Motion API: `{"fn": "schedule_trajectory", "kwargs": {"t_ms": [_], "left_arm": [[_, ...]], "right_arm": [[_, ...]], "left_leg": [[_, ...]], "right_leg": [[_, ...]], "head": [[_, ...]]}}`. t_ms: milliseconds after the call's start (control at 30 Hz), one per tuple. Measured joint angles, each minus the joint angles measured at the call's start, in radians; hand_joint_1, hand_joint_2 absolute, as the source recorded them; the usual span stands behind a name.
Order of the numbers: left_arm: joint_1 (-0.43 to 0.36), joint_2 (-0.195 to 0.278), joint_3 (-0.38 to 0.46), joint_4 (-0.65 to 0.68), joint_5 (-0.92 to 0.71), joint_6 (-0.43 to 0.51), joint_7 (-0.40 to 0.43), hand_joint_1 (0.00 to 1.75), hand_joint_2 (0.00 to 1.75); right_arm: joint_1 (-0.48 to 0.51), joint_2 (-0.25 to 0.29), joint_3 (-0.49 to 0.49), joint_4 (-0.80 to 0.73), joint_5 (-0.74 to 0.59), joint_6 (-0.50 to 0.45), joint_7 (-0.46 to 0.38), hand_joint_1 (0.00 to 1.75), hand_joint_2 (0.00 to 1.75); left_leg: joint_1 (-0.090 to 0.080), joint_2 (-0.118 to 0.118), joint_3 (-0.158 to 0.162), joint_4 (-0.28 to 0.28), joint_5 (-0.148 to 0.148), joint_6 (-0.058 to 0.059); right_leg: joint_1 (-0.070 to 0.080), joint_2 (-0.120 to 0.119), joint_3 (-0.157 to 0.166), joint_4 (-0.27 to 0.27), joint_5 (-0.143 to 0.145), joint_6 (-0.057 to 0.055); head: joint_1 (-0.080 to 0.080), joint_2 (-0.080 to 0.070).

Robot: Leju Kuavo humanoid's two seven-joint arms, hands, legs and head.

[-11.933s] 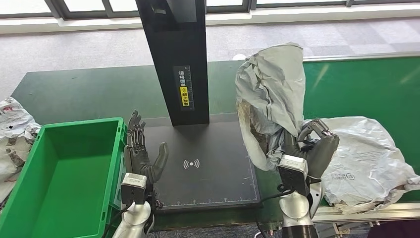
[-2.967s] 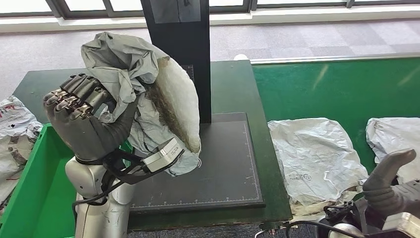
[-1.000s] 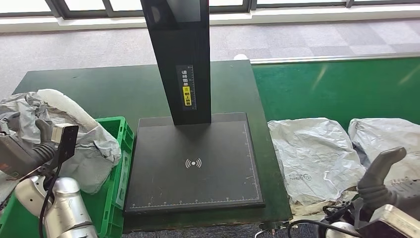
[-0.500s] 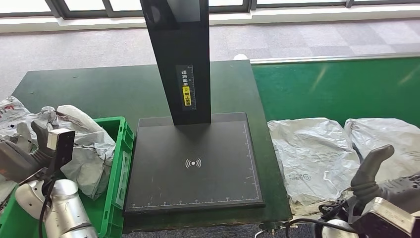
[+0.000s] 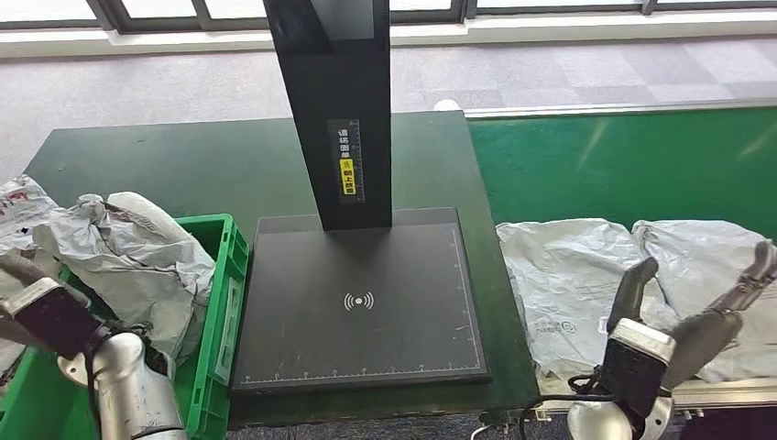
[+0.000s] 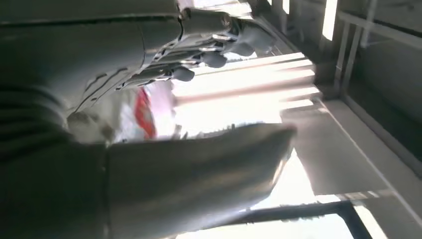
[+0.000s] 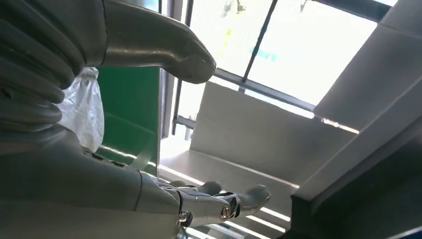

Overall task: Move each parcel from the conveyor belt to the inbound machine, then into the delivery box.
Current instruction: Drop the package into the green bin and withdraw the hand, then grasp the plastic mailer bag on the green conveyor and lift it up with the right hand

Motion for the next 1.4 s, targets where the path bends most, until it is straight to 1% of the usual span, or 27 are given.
{"fn": "schedule_trajectory", "kwargs": {"t_ms": [67,133,200,267,333,400,467,533,667,833,900,1000,1167,1300,1400], "left_arm": [[0.001,0.003,-0.08,0.0,0.015,-0.002,0.0,0.0,1.75],[0.002,0.005,-0.131,0.001,0.033,-0.024,0.0,0.0,1.75],[0.003,0.007,-0.181,0.002,0.075,-0.105,0.0,0.0,1.75],[0.006,0.009,-0.245,0.004,0.124,-0.226,0.0,0.0,1.75],[0.01,0.013,-0.319,0.006,0.164,-0.344,0.001,0.0,1.75],[0.015,0.018,-0.393,0.006,0.193,-0.434,0.002,0.0,1.75],[0.018,0.022,-0.45,0.006,0.207,-0.476,0.004,0.0,1.75],[0.023,0.024,-0.487,0.006,0.21,-0.485,0.004,0.0,1.75],[0.041,0.031,-0.529,0.005,0.211,-0.49,0.004,0.0,1.75],[0.043,0.032,-0.546,0.004,0.215,-0.506,0.004,0.0,1.75],[0.044,0.032,-0.551,0.003,0.222,-0.555,0.005,0.0,1.75],[0.045,0.032,-0.564,0.002,0.241,-0.647,0.008,0.0,1.75],[0.048,0.033,-0.592,-0.006,0.272,-0.736,0.019,0.0,1.75],[0.051,0.033,-0.605,-0.015,0.282,-0.764,0.025,0.0,1.75],[0.053,0.033,-0.61,-0.017,0.281,-0.764,0.029,0.0,1.75]], "right_arm": [[-0.001,0.0,0.0,0.014,0.011,0.0,0.007,0.0,1.75],[-0.003,0.0,0.0,0.028,0.027,0.0,0.017,0.0,1.75],[-0.007,0.0,-0.003,0.055,0.084,0.0,0.045,0.0,1.75],[-0.014,0.0,-0.017,0.106,0.18,0.0,0.087,0.0,1.75],[-0.03,0.0,-0.044,0.183,0.288,0.0,0.128,0.0,1.75],[-0.055,0.0,-0.085,0.276,0.38,0.0,0.161,0.0,1.75],[-0.078,0.0,-0.124,0.355,0.429,0.0,0.178,0.0,1.75],[-0.093,0.0,-0.147,0.404,0.441,0.0,0.182,0.0,1.75],[-0.114,0.0,-0.17,0.464,0.445,0.0,0.184,0.0,1.75],[-0.129,0.001,-0.179,0.503,0.452,-0.001,0.197,0.0,1.75],[-0.14,0.001,-0.187,0.528,0.474,-0.001,0.238,0.0,1.75],[-0.166,-0.001,-0.201,0.596,0.521,0.002,0.33,0.0,1.75],[-0.221,-0.014,-0.256,0.75,0.588,0.035,0.469,0.0,1.75],[-0.255,-0.04,-0.3,0.876,0.599,0.074,0.534,0.0,1.75],[-0.284,-0.066,-0.33,0.975,0.591,0.134,0.579,0.0,1.75]], "left_leg": [[0.0,-0.002,-0.001,0.0,0.001,0.0],[0.0,-0.002,-0.001,0.0,0.001,0.0],[0.0,-0.001,-0.001,0.0,0.001,0.0],[0.0,-0.002,-0.001,0.0,0.001,0.0],[0.0,-0.003,-0.002,0.0,0.001,0.0],[0.0,-0.003,-0.002,0.0,0.001,0.0],[0.0,-0.003,-0.002,0.0,0.001,0.0],[0.0,-0.003,-0.002,0.0,0.001,0.0],[0.0,-0.003,-0.002,0.0,0.001,0.0],[0.0,-0.003,-0.003,0.0,0.001,0.0],[0.0,-0.003,-0.003,0.0,0.001,0.0],[0.0,-0.002,-0.002,0.0,0.001,0.0],[0.0,-0.002,-0.002,0.0,0.001,0.0],[0.0,-0.003,-0.002,0.0,0.001,0.0],[0.0,-0.003,-0.002,0.0,0.001,0.0]], "right_leg": [[0.0,-0.003,0.0,0.0,0.0,0.0],[-0.001,-0.003,0.0,0.0,0.0,0.0],[0.0,-0.002,0.0,0.0,0.0,0.0],[0.0,-0.003,0.0,0.0,0.0,0.0],[0.0,-0.004,0.0,0.0,0.0,0.0],[0.0,-0.005,0.001,0.0,0.001,0.0],[-0.001,-0.005,0.001,0.0,0.001,0.001],[-0.001,-0.005,0.001,0.0,0.001,0.001],[0.0,-0.005,0.0,0.0,0.001,0.0],[0.0,-0.005,0.0,0.0,0.0,0.0],[0.0,-0.005,-0.001,0.0,0.0,0.0],[0.0,-0.004,-0.001,0.0,0.0,0.0],[-0.001,-0.004,-0.001,0.0,0.001,0.0],[-0.001,-0.004,-0.001,0.0,0.001,0.0],[-0.001,-0.004,-0.001,0.0,0.001,0.0]], "head": [[0.0,0.0],[0.0,0.0],[0.0,0.0],[0.0,0.0],[0.0,0.0],[0.0,0.0],[0.0,0.0],[0.0,0.0],[0.0,0.0],[0.0,0.0],[0.0,0.0],[0.0,0.0],[0.001,0.0],[0.001,0.0],[0.0,0.0]]}}
